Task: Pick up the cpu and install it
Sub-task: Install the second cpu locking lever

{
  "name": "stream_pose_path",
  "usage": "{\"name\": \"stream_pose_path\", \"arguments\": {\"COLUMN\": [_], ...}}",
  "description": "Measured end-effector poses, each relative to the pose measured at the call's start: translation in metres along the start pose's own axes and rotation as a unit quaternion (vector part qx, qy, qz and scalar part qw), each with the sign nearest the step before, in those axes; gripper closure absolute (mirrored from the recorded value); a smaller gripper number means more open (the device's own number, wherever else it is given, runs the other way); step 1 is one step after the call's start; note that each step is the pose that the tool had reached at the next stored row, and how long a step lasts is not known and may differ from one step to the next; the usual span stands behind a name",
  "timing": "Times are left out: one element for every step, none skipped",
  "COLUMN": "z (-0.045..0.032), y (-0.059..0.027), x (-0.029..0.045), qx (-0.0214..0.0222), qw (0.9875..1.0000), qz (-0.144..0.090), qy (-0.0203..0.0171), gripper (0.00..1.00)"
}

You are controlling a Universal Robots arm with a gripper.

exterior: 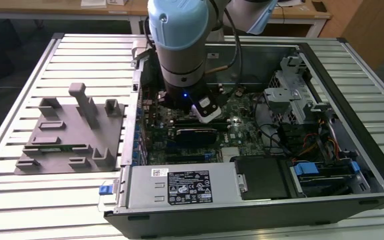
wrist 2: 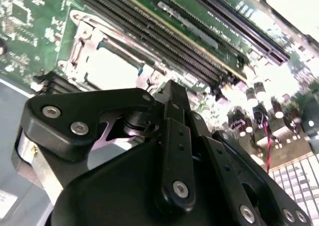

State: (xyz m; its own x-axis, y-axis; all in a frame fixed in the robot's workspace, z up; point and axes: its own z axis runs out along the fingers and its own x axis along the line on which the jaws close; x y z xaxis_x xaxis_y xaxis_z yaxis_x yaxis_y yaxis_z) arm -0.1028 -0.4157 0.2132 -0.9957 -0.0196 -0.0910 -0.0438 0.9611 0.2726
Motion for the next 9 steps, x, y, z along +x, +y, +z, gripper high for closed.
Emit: {"name": "stream_pose_path", "arguments": {"z": [-0.0032,-0.0063,-0.0084,-0.0097,-0.0105,-0.0109,-0.0108,-0.0105,-0.0103], "y": [0.0009,0.0018,0.0025,0.0030,0.0033,0.0034,0.0036,0.0038,0.0042], "x": [-0.0004,-0.0007,-0.0010,-0.0014,-0.0016,-0.0019,-0.0024,-0.0035,-0.0053], "qx": [0.0001,0.0004,0.0017,0.0048,0.0110,0.0170,0.0199,0.0215,0.0229], "qw": [1.0000,1.0000,1.0000,1.0000,0.9999,0.9999,0.9998,0.9998,0.9997], "qz": [0.000,0.000,0.000,0.000,0.000,0.000,0.000,0.001,0.001], "qy": [0.0000,0.0000,0.0001,0.0000,0.0002,0.0003,0.0003,0.0002,0.0001], "gripper": [0.89,0.89,0.89,0.89,0.89,0.89,0.89,0.89,0.89]}}
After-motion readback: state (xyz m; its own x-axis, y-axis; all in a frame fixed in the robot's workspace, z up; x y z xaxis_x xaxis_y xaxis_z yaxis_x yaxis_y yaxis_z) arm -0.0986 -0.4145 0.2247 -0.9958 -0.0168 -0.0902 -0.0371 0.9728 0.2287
